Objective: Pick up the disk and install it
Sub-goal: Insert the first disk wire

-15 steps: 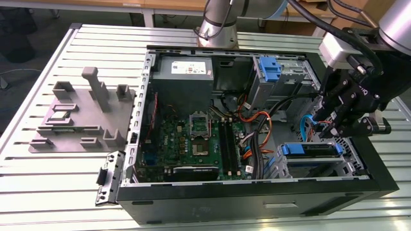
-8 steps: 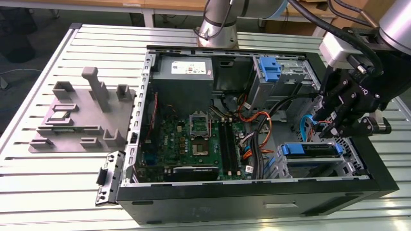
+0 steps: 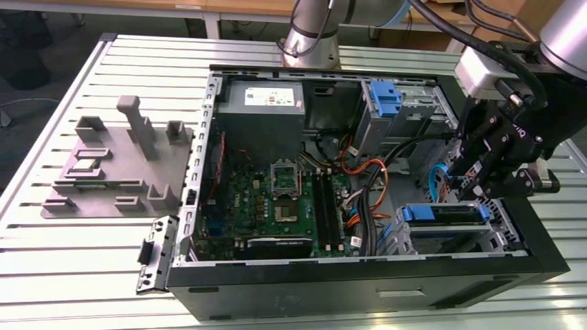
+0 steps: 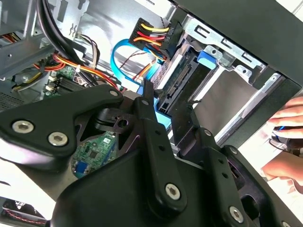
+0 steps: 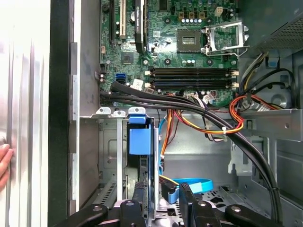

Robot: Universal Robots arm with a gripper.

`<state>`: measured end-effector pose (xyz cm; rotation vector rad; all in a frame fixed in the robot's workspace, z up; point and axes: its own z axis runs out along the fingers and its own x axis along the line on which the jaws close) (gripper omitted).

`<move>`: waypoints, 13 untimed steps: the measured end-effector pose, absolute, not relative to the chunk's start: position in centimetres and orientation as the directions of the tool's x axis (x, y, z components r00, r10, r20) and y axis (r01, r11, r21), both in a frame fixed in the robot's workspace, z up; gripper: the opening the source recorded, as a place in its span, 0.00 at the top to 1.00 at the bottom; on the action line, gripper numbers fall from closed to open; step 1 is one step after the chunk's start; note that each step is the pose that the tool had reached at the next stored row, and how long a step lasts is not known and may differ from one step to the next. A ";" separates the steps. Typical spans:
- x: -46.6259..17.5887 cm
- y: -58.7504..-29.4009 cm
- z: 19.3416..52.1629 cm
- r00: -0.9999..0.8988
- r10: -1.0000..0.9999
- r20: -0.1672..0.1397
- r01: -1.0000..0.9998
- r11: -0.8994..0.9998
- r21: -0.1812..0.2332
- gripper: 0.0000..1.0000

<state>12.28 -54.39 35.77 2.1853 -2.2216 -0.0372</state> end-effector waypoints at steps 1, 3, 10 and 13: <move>12.3 -54.4 35.8 -0.017 -1.000 0.002 -0.999 0.017 0.035 0.58; 12.3 -54.4 35.8 -0.017 -1.000 0.002 -0.999 0.017 0.035 0.58; 12.3 -54.4 35.8 -0.017 -1.000 0.002 -0.999 0.017 0.035 0.59; 12.3 -54.4 35.8 -0.017 -1.000 0.002 -0.999 0.017 0.035 0.65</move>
